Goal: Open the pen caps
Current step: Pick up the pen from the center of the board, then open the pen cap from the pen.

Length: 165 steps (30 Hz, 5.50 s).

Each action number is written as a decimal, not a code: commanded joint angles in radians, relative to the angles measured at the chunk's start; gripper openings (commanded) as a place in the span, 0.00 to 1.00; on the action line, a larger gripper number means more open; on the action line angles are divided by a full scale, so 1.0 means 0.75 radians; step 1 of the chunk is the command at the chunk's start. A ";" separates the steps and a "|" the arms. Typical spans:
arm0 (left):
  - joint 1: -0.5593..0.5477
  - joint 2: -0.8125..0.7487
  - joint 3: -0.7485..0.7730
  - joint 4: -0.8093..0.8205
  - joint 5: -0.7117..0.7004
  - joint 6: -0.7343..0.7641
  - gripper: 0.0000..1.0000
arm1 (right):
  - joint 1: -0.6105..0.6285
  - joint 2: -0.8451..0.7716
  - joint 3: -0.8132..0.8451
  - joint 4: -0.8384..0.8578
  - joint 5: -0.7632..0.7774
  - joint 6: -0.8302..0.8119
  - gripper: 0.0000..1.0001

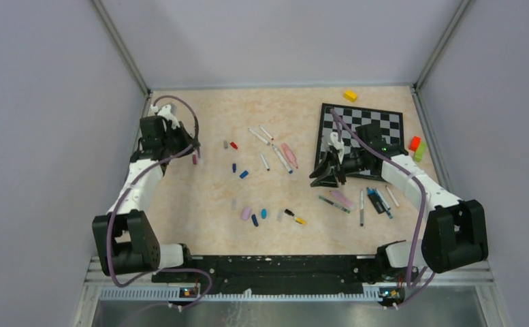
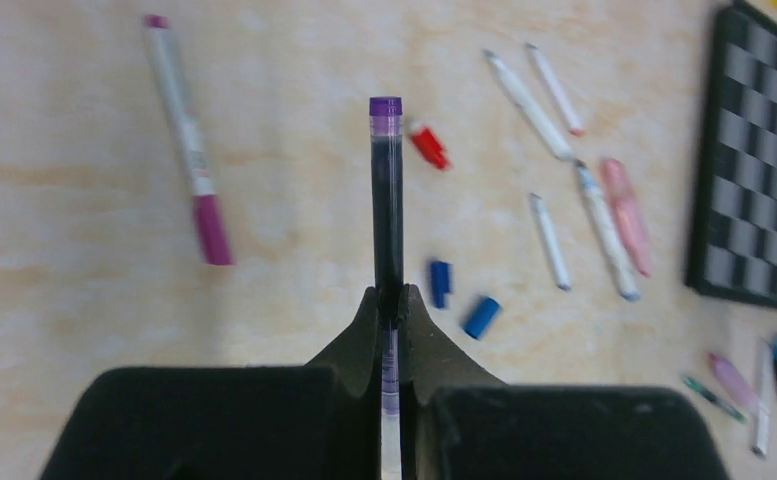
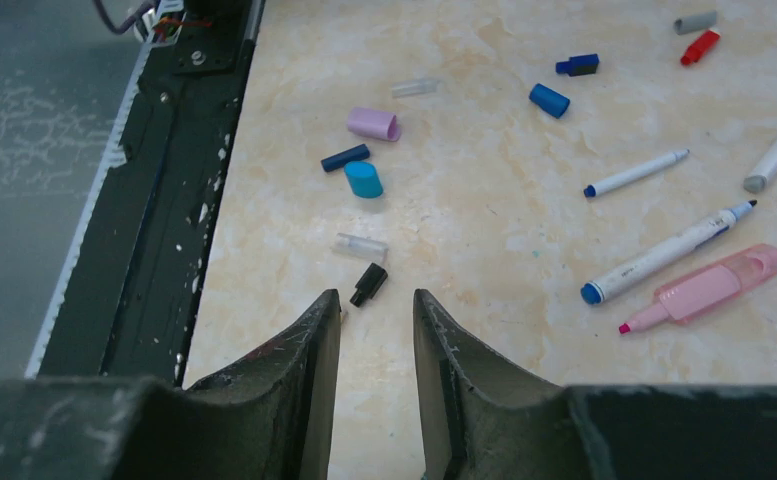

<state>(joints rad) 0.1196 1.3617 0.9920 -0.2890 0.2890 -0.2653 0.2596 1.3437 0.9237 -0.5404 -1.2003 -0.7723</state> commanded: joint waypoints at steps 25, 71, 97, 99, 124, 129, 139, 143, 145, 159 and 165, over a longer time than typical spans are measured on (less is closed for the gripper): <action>-0.942 -0.053 -0.526 1.254 0.252 -0.471 0.00 | 0.049 0.050 -0.325 1.400 -0.035 1.474 0.44; -1.186 -0.106 -0.494 1.193 0.019 -0.422 0.81 | 0.170 0.098 -0.502 2.027 0.308 2.165 0.00; -1.184 0.067 -0.660 1.558 0.609 -0.575 0.71 | 0.154 0.144 -0.442 2.275 -0.062 2.165 0.00; -1.186 0.088 -0.664 1.595 0.621 -0.599 0.66 | 0.155 0.146 -0.440 2.273 -0.062 2.167 0.00; -1.229 0.165 -0.658 1.700 0.704 -0.717 0.31 | 0.155 0.164 -0.449 2.295 -0.079 2.146 0.00; -1.230 0.142 -0.659 1.688 0.698 -0.699 0.00 | 0.155 0.163 -0.452 2.292 -0.087 2.135 0.00; -1.230 -0.035 -0.589 1.082 0.555 -0.387 0.00 | 0.157 0.137 -0.301 1.665 -0.235 1.669 0.43; -1.230 -0.060 -0.587 1.046 0.561 -0.376 0.00 | 0.178 0.123 -0.268 1.458 -0.226 1.506 0.48; -1.230 -0.061 -0.583 1.045 0.571 -0.374 0.00 | 0.197 0.127 -0.255 1.390 -0.205 1.455 0.48; -1.232 -0.091 -0.582 0.878 0.740 -0.292 0.00 | 0.085 0.097 -0.059 1.380 -0.148 1.585 0.00; -1.232 -0.154 -0.570 0.606 0.835 -0.166 0.00 | 0.023 0.193 0.320 1.298 -0.203 1.729 0.00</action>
<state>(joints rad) -0.7807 1.2819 0.6018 0.3988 0.7746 -0.4767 0.3298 1.4914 0.9771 0.3511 -1.3869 0.4583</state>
